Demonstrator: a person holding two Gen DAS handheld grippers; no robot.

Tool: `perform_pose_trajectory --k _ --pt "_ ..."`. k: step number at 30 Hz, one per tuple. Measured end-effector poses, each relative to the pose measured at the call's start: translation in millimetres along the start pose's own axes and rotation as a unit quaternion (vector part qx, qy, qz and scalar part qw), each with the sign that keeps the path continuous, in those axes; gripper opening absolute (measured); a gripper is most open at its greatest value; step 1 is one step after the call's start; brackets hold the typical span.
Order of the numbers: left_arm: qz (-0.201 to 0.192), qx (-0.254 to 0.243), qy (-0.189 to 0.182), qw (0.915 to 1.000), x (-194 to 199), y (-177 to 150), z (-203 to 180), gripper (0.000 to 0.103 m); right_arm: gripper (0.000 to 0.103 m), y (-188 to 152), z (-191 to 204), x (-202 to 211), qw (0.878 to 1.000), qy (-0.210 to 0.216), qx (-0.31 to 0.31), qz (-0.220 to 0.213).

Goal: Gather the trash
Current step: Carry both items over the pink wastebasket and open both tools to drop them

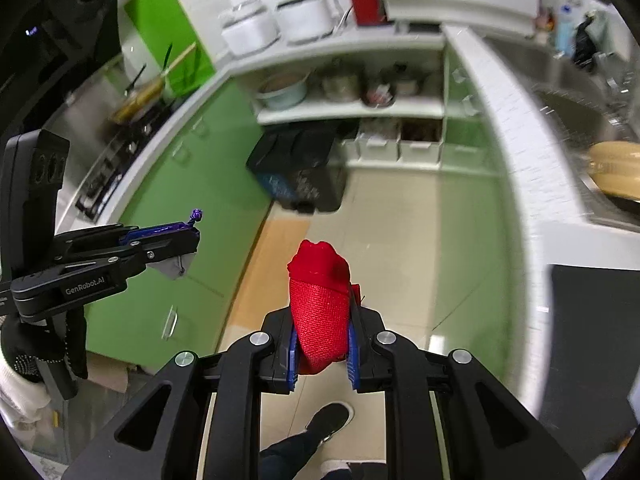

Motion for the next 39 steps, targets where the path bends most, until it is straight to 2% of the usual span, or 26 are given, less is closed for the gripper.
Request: perform_pose_trajectory --k 3,9,17,22,26,30,39 --pt "0.018 0.017 0.002 0.9997 -29 -16 26 0.018 0.018 -11 6 -47 1.000 0.011 0.004 0.029" --pt "0.062 0.060 -0.002 0.9963 -114 -62 81 0.018 0.018 -47 0 -143 0.997 0.024 -0.001 0.077" --pt "0.116 0.102 -0.017 0.9878 -238 -130 139 0.018 0.018 -109 -32 -275 0.990 0.035 -0.022 0.133" --pt "0.147 0.134 -0.027 0.9796 -313 -178 168 0.018 0.018 -151 -49 -344 0.985 0.040 -0.033 0.163" --pt "0.159 0.155 -0.034 0.9744 -352 -204 185 0.018 0.018 -180 -59 -385 0.982 0.043 -0.040 0.180" --pt "0.163 0.177 -0.039 0.9699 -375 -221 196 0.018 0.018 -198 -66 -409 0.980 0.047 -0.048 0.189" --pt "0.156 0.199 -0.043 0.9666 -384 -213 206 0.021 0.018 -205 -62 -425 0.977 0.055 -0.050 0.198"
Point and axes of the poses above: each gripper's, at about its wrist camera, not at the fingertips, and x roughly against the way its jaws point, z to its left, y to its top, the point moved 8 cm from there along -x, roughly the way its jaws point, and after that the axes turned 6 degrees about -z, right-handed, at the moved point
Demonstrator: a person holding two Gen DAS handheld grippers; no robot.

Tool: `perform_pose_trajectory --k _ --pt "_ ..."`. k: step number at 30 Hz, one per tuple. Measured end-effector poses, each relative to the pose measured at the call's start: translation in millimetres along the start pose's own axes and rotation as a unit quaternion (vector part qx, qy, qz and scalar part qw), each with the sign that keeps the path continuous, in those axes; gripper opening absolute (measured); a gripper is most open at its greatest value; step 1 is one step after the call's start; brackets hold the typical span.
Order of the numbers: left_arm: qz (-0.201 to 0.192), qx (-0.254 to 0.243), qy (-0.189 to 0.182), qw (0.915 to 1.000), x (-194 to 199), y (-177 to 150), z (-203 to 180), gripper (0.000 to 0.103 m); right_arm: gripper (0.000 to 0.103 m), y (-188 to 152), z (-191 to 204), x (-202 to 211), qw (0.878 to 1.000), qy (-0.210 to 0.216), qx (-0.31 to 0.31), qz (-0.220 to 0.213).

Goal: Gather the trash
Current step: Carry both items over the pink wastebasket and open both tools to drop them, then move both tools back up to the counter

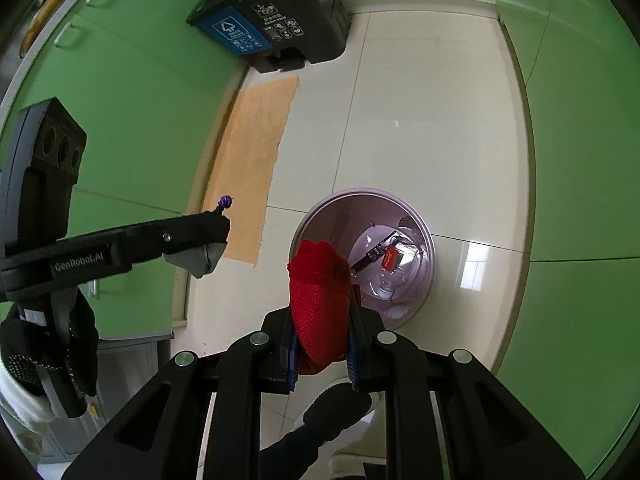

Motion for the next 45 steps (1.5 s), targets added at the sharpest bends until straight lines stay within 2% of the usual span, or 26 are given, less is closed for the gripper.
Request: perform_pose_trajectory --k 2,4,5,6,7,9,10,11,12,13,16,23,28,35,45 --pt "-0.003 0.000 0.001 1.0000 1 1 0 0.022 0.021 1 -1 -3 1.000 0.001 0.000 0.001" --pt "-0.005 0.001 0.002 1.0000 1 3 1 0.033 0.024 2 -5 -4 1.000 -0.002 0.000 0.002" --pt "-0.007 0.003 0.001 1.0000 2 4 1 0.046 0.025 2 -6 -4 1.000 -0.004 -0.002 -0.001" --pt "-0.009 0.004 -0.001 0.9999 1 5 1 0.065 0.026 2 -6 -5 1.000 -0.005 -0.003 -0.001" --pt "-0.013 0.005 -0.004 0.9999 2 7 1 0.073 0.030 2 -8 -5 1.000 -0.007 -0.004 -0.001" --pt "-0.015 0.008 -0.011 0.9998 2 8 2 0.090 0.044 -1 -10 -8 1.000 -0.008 -0.006 -0.001" --pt "-0.013 0.011 -0.013 0.9998 1 7 2 0.093 0.062 -1 -11 -9 1.000 -0.007 -0.007 -0.001" --pt "-0.012 0.016 -0.017 0.9997 1 7 1 0.097 0.075 -2 -12 -9 1.000 -0.007 -0.008 -0.003" --pt "-0.013 0.019 -0.018 0.9996 0 7 2 0.098 0.080 -2 -13 -9 1.000 -0.008 -0.008 -0.006" --pt "-0.013 0.021 -0.017 0.9996 0 6 2 0.100 0.084 -3 -14 -8 1.000 -0.009 -0.008 -0.008" --pt "-0.011 0.027 -0.014 0.9995 -1 5 2 0.100 0.088 -6 -19 -6 1.000 -0.012 -0.015 -0.007" --pt "-0.010 0.027 -0.011 0.9995 10 2 -5 0.100 0.090 -10 -18 6 1.000 -0.016 -0.015 -0.009" --pt "-0.015 0.024 -0.009 0.9996 36 2 -19 0.100 0.090 -9 -9 35 1.000 -0.017 -0.018 -0.017" --pt "-0.038 0.002 0.002 0.9993 112 3 -55 0.100 0.091 3 23 118 0.998 -0.022 -0.017 -0.051" --pt "-0.097 -0.065 0.021 0.9929 263 7 -136 0.100 0.094 19 85 282 0.991 -0.027 -0.017 -0.131"
Point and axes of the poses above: each gripper's, at about its wrist camera, not at the fingertips, and x roughly against the way its jaws point, z to its left, y to its top, the point moved 8 cm from there along -x, roughly the way its jaws point, and after that the axes turned 6 degrees about -z, right-handed, at the moved point
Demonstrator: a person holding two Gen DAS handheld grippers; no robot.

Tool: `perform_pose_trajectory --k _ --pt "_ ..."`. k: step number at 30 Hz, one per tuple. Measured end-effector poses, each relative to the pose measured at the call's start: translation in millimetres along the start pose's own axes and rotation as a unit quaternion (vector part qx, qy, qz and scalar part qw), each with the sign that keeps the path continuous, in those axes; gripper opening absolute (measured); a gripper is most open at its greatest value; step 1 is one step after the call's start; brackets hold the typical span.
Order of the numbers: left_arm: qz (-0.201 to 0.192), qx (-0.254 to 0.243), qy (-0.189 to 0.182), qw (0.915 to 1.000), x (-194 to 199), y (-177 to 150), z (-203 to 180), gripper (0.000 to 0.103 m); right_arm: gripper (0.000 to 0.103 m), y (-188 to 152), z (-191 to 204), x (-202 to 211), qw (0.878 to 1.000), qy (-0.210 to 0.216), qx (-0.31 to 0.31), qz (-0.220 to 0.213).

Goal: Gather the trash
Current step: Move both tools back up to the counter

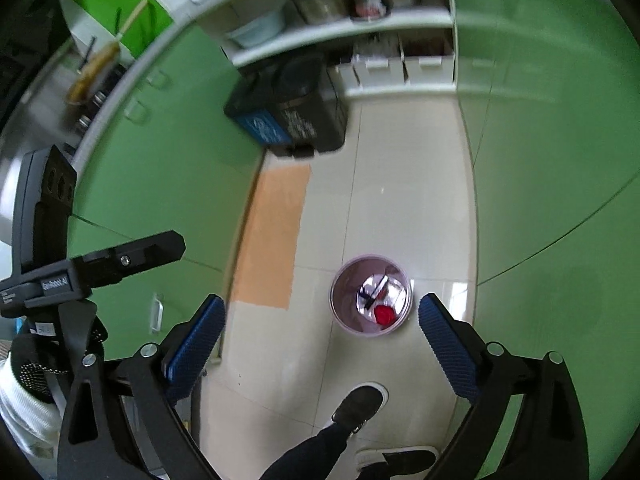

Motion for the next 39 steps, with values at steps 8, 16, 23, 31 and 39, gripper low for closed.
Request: perform_pose_trajectory --k 8,16,23,31,39 --pt "-0.047 -0.047 -0.022 0.9975 105 31 -73 0.100 0.096 36 28 122 0.997 -0.010 -0.009 -0.073" --pt "-0.094 -0.111 -0.061 0.9875 182 49 -160 0.100 0.096 48 28 245 0.986 -0.045 -0.020 -0.162" --pt "-0.122 -0.175 -0.101 0.9717 212 55 -239 0.100 0.097 25 -13 343 0.964 -0.108 -0.057 -0.236" --pt "-0.138 -0.244 -0.154 0.9475 218 42 -333 0.100 0.097 -26 -73 427 0.932 -0.180 -0.117 -0.293" --pt "-0.129 -0.291 -0.197 0.9272 207 19 -410 0.100 0.097 -81 -125 493 0.900 -0.239 -0.167 -0.323"
Point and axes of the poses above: each gripper's, at about its wrist camera, not at the fingertips, and x roughly against the way its jaws point, z to its left, y to its top, the point moved 8 cm from there along -x, roughly the way its jaws point, and after that the axes turned 6 degrees about -z, right-handed, at the moved point
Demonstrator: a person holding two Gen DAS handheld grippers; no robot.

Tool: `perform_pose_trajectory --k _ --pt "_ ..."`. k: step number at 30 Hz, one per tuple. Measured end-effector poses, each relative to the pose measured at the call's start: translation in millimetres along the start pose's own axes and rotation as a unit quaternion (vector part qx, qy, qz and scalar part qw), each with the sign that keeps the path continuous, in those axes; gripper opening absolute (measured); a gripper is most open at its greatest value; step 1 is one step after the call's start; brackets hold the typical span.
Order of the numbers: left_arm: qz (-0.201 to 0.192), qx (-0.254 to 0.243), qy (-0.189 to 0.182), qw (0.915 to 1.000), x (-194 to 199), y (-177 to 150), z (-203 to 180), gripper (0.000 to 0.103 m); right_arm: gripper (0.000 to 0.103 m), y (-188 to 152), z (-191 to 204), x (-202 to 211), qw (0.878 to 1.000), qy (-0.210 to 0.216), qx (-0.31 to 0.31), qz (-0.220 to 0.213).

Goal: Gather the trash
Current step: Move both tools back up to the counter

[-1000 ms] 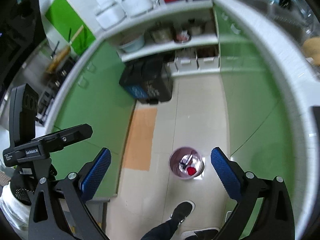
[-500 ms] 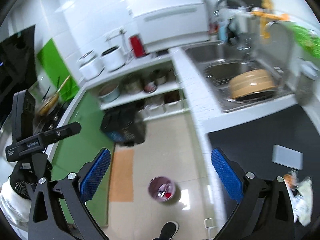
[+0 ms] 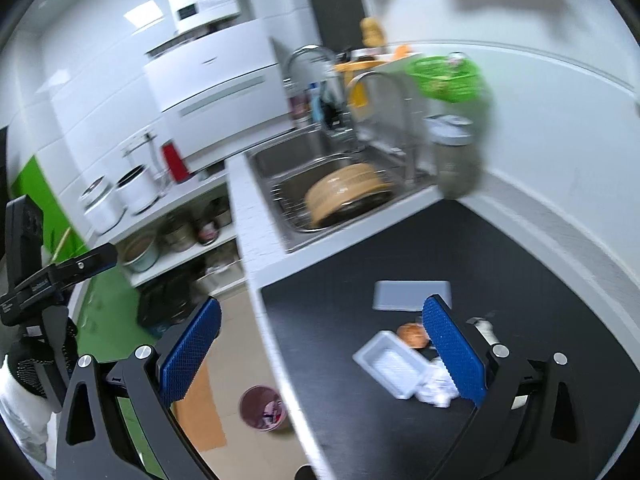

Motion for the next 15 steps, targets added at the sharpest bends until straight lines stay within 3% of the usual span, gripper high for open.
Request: perform_pose_trajectory --k 15 --pt "0.049 -0.064 -0.030 0.9963 -85 -4 -78 0.100 0.097 -11 -107 12 0.996 -0.079 -0.030 0.021"
Point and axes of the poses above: each gripper's, at about its wrist camera, not at the fingertips, and x roughly against the way its jaws point, z to its left, y to its top, the point moved 8 cm from there along -x, roughly the way its jaws point, and after that the axes turned 6 degrees about -z, right-handed, at the moved point
